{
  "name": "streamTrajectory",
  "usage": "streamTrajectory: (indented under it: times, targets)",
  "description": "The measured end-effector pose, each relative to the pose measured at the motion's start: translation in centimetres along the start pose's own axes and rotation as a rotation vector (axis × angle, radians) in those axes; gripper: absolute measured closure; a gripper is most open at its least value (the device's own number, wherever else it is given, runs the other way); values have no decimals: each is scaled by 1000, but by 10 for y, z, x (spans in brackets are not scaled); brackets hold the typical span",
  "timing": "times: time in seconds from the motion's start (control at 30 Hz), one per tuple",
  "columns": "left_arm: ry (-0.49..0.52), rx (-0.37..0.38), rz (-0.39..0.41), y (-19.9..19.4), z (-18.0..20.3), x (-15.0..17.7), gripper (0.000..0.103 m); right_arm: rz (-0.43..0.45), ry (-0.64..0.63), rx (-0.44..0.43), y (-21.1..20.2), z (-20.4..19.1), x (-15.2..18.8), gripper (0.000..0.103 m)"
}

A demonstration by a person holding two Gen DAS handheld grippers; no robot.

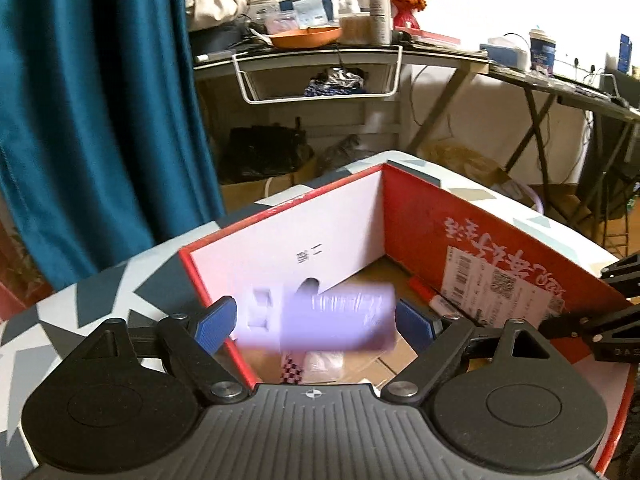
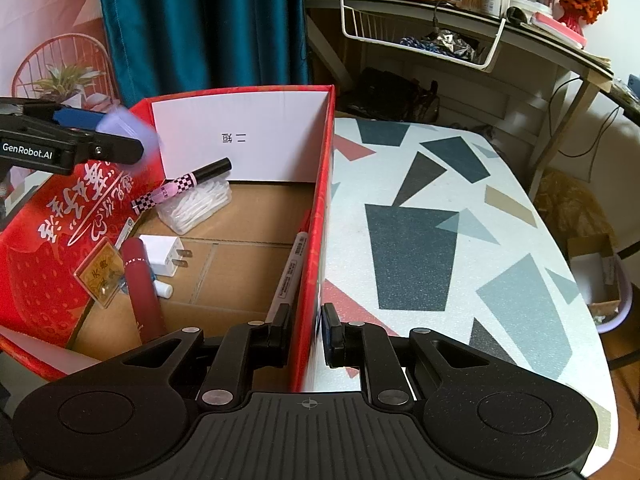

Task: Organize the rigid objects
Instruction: 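Open the left gripper to drop the purple case into the box, then move the left tool back and grasp the key on its ring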

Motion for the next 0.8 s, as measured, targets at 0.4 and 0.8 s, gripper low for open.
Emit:
streamTrajectory:
  times: [0.4,0.8]
  targets:
    - [-204,-155,71,-26,-96,-5,14,-2,0,-3,1,0,0,89]
    - [-429,-442,-66,-7,-199,71,35,-7,3,-6,1,1,0,89]
Point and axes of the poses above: each gripper's, at about its wrist camera, not at the fingertips, and y roughly the way its jaws point, z to its right, x to its underside, the point moved 9 cm from there along y, roughly the way its jaws point, and after that the axes turned 10 degrees about z, right-handed, at the moved point
